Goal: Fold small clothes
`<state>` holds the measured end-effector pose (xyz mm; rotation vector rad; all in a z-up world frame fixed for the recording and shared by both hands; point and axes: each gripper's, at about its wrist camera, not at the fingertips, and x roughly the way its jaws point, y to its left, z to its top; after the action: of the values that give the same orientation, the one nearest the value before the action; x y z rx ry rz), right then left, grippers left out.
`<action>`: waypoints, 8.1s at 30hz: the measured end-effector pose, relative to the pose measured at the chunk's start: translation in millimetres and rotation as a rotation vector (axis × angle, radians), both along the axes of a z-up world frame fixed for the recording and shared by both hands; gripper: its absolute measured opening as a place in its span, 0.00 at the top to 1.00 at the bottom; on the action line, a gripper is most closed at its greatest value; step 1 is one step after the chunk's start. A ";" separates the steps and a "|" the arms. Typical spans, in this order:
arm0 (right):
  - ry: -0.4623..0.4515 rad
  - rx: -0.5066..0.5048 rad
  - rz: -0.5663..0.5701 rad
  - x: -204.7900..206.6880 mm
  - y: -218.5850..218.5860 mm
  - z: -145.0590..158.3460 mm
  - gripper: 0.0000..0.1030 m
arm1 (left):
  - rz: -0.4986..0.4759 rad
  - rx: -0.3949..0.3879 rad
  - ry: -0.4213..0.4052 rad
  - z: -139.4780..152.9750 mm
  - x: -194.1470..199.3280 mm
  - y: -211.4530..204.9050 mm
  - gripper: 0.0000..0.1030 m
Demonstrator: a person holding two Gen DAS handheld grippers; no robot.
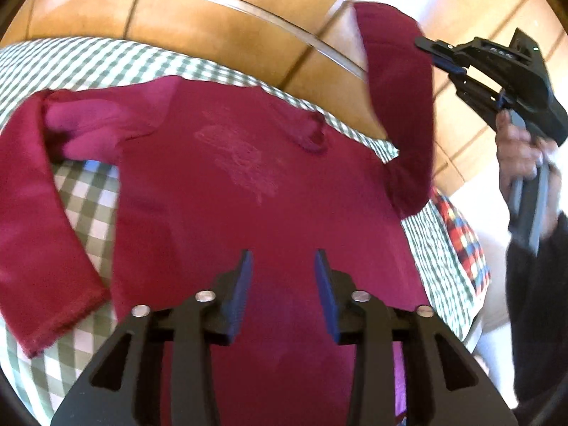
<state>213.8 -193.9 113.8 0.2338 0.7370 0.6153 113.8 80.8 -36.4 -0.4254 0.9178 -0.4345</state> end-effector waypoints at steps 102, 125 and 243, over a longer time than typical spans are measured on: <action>0.190 -0.257 -0.206 -138.5 -41.4 -196.5 0.21 | 0.352 -0.063 -0.226 99.5 -61.2 154.9 0.97; 0.299 0.001 -0.315 -103.4 -118.6 -189.0 0.33 | -0.133 -0.052 -0.021 2.3 13.0 -105.5 0.52; 0.220 -0.317 -0.454 -120.4 -144.2 -190.3 0.10 | 0.283 0.468 -0.111 11.9 -52.9 -34.0 0.46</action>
<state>93.4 -338.0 -76.5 0.1684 0.9453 0.0372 60.9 46.7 -24.5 -0.0964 0.8056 0.0209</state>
